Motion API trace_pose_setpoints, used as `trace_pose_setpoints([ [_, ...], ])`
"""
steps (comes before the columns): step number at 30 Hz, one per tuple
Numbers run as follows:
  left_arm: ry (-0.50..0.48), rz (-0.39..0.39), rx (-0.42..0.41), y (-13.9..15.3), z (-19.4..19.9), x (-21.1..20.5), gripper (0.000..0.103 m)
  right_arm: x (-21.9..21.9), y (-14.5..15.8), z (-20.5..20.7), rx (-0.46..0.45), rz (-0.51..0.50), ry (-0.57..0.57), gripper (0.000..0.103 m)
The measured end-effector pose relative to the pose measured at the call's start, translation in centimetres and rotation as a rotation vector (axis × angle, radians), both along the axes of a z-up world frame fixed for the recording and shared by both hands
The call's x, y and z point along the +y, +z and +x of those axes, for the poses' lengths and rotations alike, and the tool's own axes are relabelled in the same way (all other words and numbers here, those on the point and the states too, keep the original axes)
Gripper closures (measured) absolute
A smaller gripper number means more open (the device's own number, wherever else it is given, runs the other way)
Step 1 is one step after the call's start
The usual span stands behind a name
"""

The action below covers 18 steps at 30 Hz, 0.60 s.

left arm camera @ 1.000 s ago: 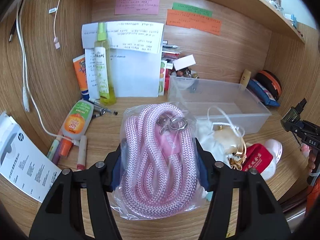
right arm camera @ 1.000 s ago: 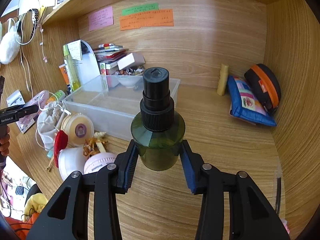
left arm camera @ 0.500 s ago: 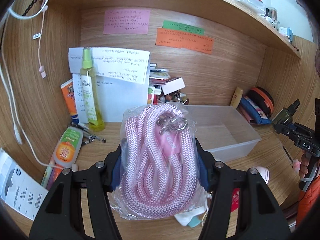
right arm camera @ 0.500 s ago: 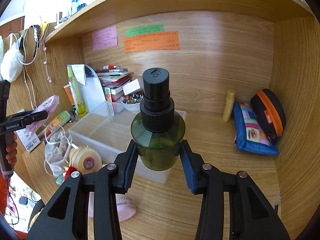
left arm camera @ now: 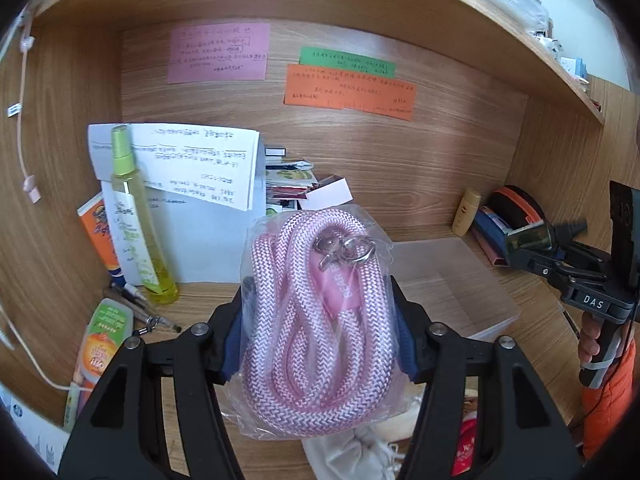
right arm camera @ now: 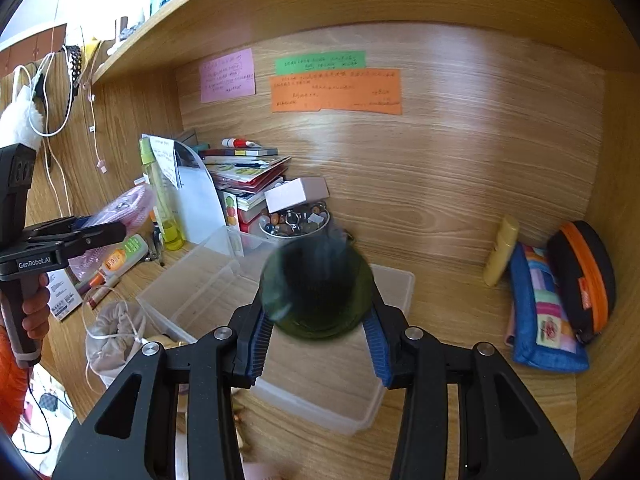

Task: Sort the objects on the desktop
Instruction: 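Lift the rope bag with left tool while right tool lifts the green bottle, then drop the rope bag into the clear box from left tool while right tool releases bottle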

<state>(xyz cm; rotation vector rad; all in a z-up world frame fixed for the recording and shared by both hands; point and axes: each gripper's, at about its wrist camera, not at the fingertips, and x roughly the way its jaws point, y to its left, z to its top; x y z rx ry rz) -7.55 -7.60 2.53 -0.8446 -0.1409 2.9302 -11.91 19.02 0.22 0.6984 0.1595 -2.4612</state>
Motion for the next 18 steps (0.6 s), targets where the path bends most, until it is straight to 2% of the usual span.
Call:
trace_pose_setpoints([
  [4,-0.027,-0.013,-0.02,-0.3,-2.0,0.7,0.043,-1.5,-0.2,-1.3,-0.002,0.029,0.023,0.065],
  [9,-0.063,-0.024,-0.06,-1.0,-4.3,1.8,0.043,-2.9,-2.1,-3.2,-0.043,0.072,0.05,0.069],
  [15,-0.111,-0.081,-0.127,-2.7,-6.5,3.6,0.043,-2.7,-4.2,-5.0,-0.125,0.07,0.056,0.069],
  [18,-0.12,-0.105,-0.166,-3.9,-7.2,3.9,0.043,-2.4,-4.5,-5.1,-0.136,0.056,0.057,0.069],
])
